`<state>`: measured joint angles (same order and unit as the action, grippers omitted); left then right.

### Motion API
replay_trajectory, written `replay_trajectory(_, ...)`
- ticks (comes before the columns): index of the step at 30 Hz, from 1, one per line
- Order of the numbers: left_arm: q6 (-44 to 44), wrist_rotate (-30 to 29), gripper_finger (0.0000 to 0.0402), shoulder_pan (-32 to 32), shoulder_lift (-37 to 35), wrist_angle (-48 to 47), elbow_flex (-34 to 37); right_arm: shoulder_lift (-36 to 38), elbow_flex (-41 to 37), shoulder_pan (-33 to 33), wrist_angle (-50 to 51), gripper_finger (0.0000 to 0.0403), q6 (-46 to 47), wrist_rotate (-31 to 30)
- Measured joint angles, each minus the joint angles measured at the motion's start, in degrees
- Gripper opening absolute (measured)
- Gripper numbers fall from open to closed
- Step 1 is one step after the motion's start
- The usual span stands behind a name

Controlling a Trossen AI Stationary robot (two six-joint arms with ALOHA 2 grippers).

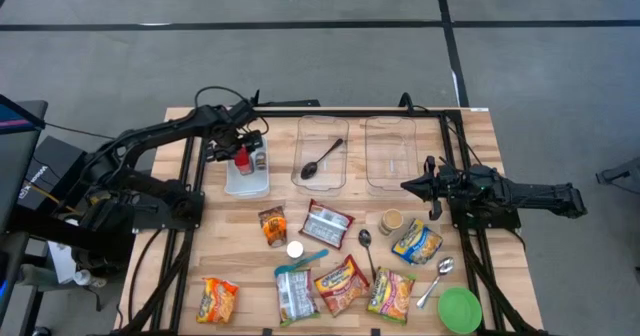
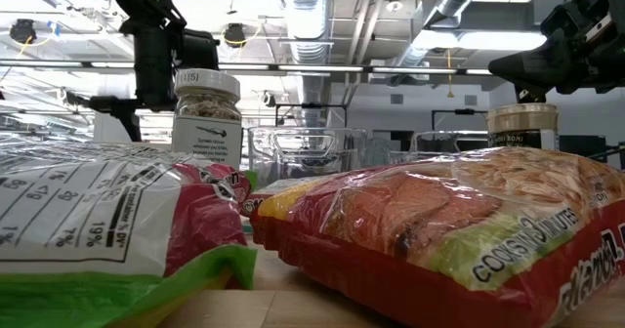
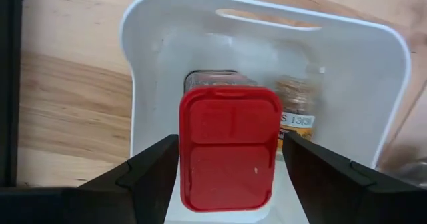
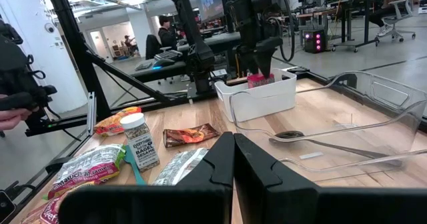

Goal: Pick & Place Food Item
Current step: Put the white seasoning bottle into the white bin

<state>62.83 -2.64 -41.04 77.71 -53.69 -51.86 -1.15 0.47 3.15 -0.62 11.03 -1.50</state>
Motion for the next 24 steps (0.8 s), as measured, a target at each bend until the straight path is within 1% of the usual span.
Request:
replay_trajectory(6, 0.0, 0.1, 0.0262, 0.4, -3.6, -0.1, 0.0, 0.0, 0.0, 0.0, 0.0, 0.0000, 0.0, 0.0)
replay_trajectory(11, 0.0, 0.1, 0.0262, 2.4, -8.8, 0.1, 0.0, 0.0, 0.0, 0.0, 0.0, 0.0000, 0.0, 0.0)
replay_trajectory(19, 0.0, 0.1, 0.0252, 7.3, -19.8, 0.2, 0.0, 0.0, 0.0, 0.0, 0.0, 0.0000, 0.0, 0.0)
replay_trajectory(24, 0.0, 0.1, 0.0246, 12.6, -25.4, 1.5, 0.0, 0.0, 0.0, 0.0, 0.0, 0.0000, 0.0, 0.0)
